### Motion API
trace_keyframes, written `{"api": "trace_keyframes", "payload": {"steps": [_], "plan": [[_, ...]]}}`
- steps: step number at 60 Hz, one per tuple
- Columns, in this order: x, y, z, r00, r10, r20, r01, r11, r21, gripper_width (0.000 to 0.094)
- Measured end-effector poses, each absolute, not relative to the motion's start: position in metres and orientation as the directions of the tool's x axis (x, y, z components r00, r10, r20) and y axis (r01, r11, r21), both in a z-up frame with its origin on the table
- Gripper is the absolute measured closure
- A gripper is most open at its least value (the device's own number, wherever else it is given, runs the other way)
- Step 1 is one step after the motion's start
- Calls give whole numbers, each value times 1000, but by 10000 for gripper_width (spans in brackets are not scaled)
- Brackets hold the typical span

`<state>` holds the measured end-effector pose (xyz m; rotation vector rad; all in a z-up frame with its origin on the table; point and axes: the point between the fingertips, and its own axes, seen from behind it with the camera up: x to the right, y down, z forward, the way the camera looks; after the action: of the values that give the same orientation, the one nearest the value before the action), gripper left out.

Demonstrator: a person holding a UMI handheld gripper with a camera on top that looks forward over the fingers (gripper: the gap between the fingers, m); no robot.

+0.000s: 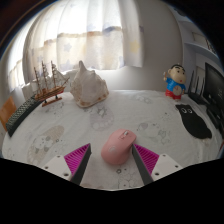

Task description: Arrange mouse

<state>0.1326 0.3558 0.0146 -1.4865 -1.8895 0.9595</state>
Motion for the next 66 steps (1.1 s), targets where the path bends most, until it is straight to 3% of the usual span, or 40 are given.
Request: {"api": "trace_keyframes", "payload": {"steps": [24,28,34,44,55,62,66], "plan": [[85,341,10,-300,954,-21,588,168,-792,86],[80,334,4,-303,953,-16,588,174,-790,185],[69,347,7,-300,954,-7,590,179,-787,452],[67,342,20,-339,941,15,570,218,-792,509],[48,366,104,-350,936,-33,543,174,-822,519],[11,433,183,-328,945,-10,470,154,-869,522],[-17,470,203,-295,955,3,453,143,-880,522]]}}
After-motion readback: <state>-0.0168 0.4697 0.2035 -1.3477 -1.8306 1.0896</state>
